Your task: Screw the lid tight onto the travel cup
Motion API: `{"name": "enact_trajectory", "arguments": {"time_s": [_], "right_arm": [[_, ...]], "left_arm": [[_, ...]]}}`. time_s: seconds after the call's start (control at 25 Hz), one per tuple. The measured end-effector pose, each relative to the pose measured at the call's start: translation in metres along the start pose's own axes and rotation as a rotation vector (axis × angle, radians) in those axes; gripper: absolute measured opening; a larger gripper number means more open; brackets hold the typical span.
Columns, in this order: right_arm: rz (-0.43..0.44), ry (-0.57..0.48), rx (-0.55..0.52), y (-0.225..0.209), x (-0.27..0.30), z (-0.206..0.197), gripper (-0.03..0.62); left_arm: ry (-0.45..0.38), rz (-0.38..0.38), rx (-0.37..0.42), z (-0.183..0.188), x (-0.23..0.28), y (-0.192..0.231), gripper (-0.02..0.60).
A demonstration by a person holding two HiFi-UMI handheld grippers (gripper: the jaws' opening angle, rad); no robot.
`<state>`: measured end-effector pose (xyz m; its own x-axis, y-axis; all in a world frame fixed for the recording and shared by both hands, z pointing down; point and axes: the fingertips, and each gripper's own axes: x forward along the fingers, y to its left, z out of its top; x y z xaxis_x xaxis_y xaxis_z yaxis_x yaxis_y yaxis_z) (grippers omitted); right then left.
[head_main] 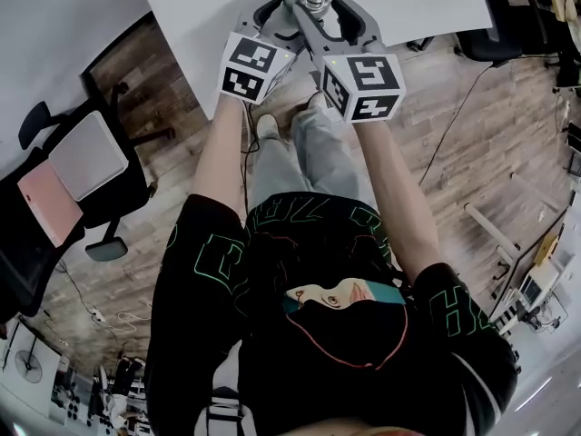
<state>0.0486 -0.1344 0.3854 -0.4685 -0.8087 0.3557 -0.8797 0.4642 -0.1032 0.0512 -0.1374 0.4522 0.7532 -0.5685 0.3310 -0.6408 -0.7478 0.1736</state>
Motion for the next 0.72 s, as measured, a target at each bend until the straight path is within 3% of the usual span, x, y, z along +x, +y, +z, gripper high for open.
{"name": "enact_trajectory", "arguments": {"time_s": [0.28,0.44,0.72], "right_arm": [[0.271,0.004,-0.122,-0.003,-0.003,0.004,0.259],[0.451,0.01,-0.213,0.0,-0.008,0.007,0.222],[0.707,0.027,-0.338,0.006,-0.002,0.011,0.235]], "left_arm": [[0.002,0.002,0.01,0.0,-0.001,0.001,0.337],[0.003,-0.006,0.02,0.0,-0.001,-0.001,0.336],[0.002,-0.013,0.029,-0.002,-0.002,0.002,0.334]]}}
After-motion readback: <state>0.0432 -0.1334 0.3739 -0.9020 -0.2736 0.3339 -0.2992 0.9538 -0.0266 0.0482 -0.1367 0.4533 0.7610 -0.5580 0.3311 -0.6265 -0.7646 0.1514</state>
